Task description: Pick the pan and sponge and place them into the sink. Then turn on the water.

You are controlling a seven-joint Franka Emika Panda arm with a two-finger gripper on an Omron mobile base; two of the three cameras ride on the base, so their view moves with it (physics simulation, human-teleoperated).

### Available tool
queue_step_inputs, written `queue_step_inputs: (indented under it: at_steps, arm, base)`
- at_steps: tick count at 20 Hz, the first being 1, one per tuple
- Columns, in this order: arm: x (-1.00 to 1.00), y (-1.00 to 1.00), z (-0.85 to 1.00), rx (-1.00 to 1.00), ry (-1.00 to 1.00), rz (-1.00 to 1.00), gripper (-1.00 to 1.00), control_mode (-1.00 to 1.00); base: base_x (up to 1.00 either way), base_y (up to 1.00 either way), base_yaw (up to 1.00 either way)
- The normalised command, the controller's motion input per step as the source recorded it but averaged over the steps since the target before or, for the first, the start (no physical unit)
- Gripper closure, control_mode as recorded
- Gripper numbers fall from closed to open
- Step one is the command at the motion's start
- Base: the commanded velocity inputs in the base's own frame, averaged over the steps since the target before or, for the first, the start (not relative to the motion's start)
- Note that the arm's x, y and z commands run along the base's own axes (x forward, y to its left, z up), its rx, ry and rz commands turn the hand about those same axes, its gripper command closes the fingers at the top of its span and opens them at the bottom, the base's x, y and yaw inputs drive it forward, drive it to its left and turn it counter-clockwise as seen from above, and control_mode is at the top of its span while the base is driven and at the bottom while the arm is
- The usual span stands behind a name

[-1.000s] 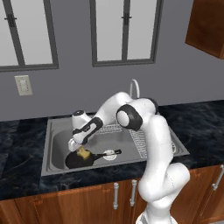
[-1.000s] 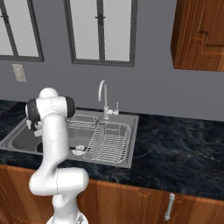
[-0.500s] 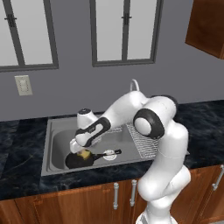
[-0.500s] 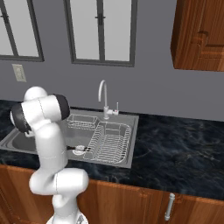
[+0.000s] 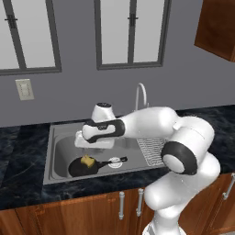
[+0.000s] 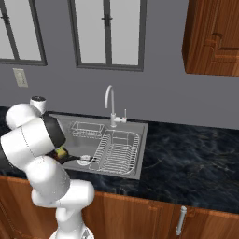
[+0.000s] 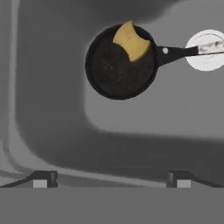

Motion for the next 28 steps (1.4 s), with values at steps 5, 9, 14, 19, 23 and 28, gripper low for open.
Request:
queue_step_inputs:
  at_steps: [5,9,14,19,23,28]
  arm:
    - [-0.85,-0.39,0.84,0.29,0.06,-0.57,-1.0,-1.0]
    - [-0.87,-0.36,0.73,0.31,0.12,-0.6,-1.0,-1.0]
    - [-0.6,-0.17,0.65,0.26,0.19,-0.56,-1.0,-1.0]
    - [-0.39,-0.2,0.57,0.25,0.17,-0.46,-1.0,-1.0]
    - [-0.01,-0.72,0.31,0.27,0.06,-0.24,-1.0,-1.0]
    - [0.0,-1.0,0.01,0.31,0.0,-0.08,-1.0,-1.0]
  base:
    - [0.0,0.0,0.0]
    - [0.0,0.0,0.0]
    - [0.0,0.0,0.0]
    - [0.0,0.0,0.0]
    - [0.0,0.0,0.0]
    - [0.0,0.0,0.0]
